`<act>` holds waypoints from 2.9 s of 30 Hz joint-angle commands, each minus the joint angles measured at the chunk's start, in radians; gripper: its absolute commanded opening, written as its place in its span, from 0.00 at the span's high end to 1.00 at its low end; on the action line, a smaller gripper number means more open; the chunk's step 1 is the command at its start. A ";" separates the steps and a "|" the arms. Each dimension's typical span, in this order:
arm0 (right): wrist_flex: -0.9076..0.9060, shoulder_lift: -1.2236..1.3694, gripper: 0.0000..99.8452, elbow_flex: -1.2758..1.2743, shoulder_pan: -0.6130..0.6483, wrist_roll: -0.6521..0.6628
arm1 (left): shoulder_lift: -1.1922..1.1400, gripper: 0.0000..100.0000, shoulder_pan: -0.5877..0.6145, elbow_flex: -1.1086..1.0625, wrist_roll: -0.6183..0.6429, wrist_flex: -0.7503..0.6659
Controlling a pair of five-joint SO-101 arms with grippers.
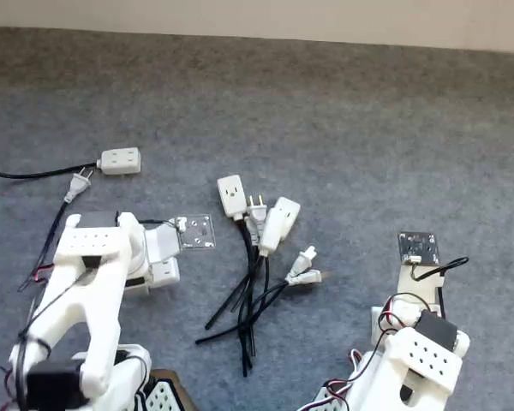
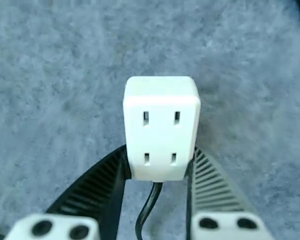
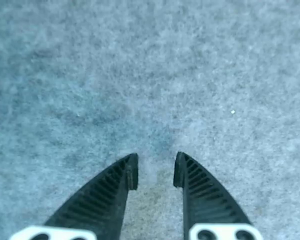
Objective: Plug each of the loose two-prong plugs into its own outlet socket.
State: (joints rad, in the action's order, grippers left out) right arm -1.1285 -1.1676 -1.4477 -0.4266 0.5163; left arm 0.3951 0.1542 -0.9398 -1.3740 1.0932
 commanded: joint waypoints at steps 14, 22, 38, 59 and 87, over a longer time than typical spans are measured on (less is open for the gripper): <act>0.015 -0.010 0.87 0.012 0.013 0.012 | -0.188 0.69 -0.206 0.091 0.213 -0.092; 0.015 -0.010 0.87 0.012 0.013 0.012 | 0.025 0.72 -0.194 0.111 0.213 0.094; -0.170 -0.001 0.87 0.320 0.236 0.009 | 0.252 0.72 0.065 0.180 1.023 0.114; 0.203 0.616 0.92 0.410 0.866 0.215 | -0.071 0.72 0.081 0.174 1.134 -0.068; 0.444 0.363 0.74 0.101 1.055 0.525 | -0.073 0.72 0.074 0.114 1.132 -0.123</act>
State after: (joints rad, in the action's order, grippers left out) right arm -0.7096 -0.7825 -1.3541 0.6168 1.0503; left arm 0.3230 0.2309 -0.8309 -0.2478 0.9812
